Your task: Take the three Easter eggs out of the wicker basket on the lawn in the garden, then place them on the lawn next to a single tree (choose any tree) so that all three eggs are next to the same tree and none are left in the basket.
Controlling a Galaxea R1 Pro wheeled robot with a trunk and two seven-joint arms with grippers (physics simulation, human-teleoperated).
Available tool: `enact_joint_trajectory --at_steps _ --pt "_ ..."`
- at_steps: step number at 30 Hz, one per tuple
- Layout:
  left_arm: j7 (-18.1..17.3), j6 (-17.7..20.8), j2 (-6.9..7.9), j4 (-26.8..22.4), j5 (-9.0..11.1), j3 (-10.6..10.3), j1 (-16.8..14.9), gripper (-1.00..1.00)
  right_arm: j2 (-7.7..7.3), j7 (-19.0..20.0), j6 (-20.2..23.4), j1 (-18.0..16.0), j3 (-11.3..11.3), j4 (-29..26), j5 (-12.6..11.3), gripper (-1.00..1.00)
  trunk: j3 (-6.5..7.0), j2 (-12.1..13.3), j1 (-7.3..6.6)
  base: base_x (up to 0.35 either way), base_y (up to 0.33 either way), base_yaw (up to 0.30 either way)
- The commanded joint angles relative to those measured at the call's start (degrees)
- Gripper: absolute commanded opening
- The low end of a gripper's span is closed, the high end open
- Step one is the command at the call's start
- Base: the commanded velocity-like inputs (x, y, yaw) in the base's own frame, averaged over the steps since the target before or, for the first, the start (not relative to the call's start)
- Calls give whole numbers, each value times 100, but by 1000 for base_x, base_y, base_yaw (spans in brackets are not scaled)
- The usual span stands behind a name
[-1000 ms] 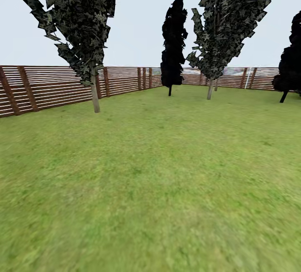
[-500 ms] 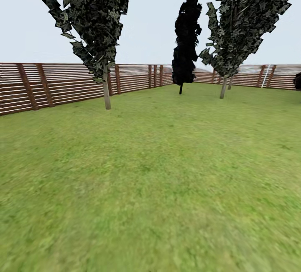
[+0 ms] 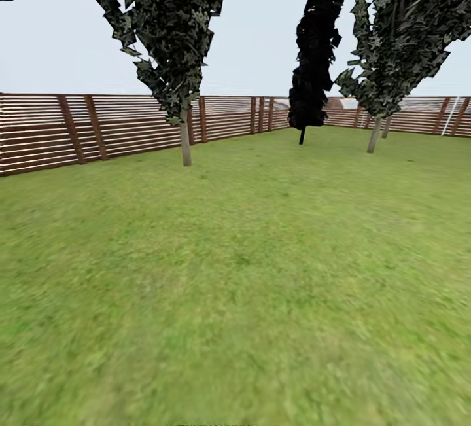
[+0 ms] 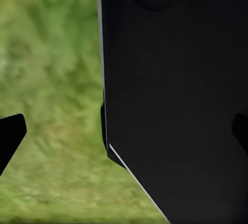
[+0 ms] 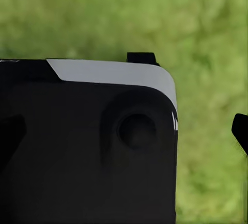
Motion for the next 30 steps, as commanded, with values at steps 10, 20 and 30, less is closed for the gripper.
enact_joint_trajectory --at_steps 10,20,30 --pt "1 5 0 -2 1 -2 -2 100 -24 6 -43 -2 33 35 21 100 -24 -2 0 0 0 268" --pt "1 5 1 -2 1 -2 0 100 -30 6 -52 -2 29 35 21 100 -24 -2 0 0 0 289" --pt "1 5 -1 -3 1 -2 0 100 -30 6 -78 -2 26 32 21 100 -24 -2 0 0 0 291"
